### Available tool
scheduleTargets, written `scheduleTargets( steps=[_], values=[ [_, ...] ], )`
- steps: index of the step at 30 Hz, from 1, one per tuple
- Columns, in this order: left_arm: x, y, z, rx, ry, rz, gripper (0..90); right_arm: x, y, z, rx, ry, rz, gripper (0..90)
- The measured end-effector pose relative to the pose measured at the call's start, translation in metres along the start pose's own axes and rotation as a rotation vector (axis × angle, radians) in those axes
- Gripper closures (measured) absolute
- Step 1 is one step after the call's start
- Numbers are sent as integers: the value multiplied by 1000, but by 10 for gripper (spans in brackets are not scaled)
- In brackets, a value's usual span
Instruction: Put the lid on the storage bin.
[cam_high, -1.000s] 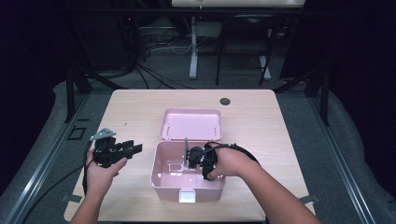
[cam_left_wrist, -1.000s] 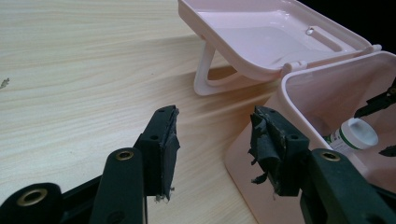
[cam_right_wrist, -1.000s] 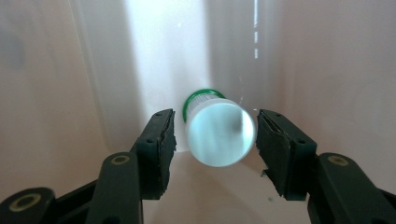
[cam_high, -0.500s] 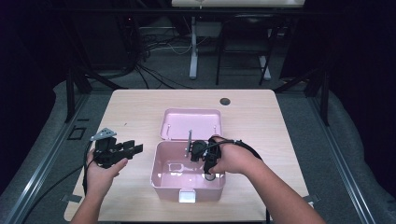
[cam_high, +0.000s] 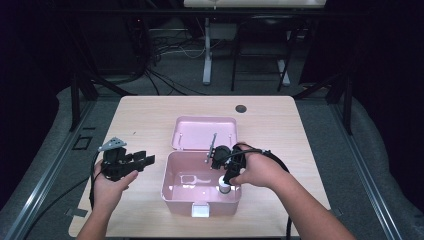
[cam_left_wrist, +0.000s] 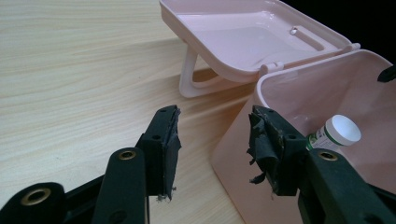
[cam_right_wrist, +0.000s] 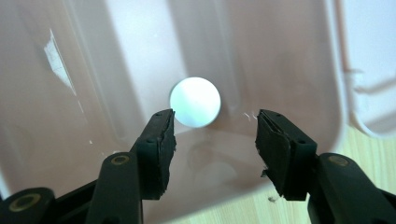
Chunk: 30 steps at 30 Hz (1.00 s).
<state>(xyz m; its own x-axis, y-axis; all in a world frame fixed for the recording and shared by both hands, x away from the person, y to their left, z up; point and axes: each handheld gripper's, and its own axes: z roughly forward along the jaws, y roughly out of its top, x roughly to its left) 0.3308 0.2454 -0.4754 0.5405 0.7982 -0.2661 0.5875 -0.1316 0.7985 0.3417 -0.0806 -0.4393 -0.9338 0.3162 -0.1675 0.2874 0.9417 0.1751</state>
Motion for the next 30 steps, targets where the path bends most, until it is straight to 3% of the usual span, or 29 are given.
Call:
scheduleTargets(
  steps=[6, 10, 13, 16, 21, 23, 26, 30],
  values=[
    [-3, 0, 0, -2, -4, 4, 521, -5, -14, -16, -91, -33, 83, 468],
    [-5, 1, 0, 2, -11, 13, 524, -10, -26, -24, -173, -47, 183, 460],
    [-7, 1, 1, -1, -18, 14, 525, -12, -37, -30, -264, -74, 270, 453],
    [-8, 2, 1, -8, -20, 18, 525, -13, -44, -34, -330, -79, 317, 446],
    [-11, 2, 0, -11, -19, 30, 525, -15, -60, -39, -476, -107, 441, 437],
    [-12, 2, 0, -17, -21, 35, 525, -14, -64, -40, -509, -142, 463, 428],
    [-14, 3, -1, -19, -26, 47, 525, -13, -70, -42, -565, -145, 508, 428],
    [-16, 4, -2, -31, -31, 59, 524, -13, -76, -41, -619, -191, 546, 447]
  ],
)
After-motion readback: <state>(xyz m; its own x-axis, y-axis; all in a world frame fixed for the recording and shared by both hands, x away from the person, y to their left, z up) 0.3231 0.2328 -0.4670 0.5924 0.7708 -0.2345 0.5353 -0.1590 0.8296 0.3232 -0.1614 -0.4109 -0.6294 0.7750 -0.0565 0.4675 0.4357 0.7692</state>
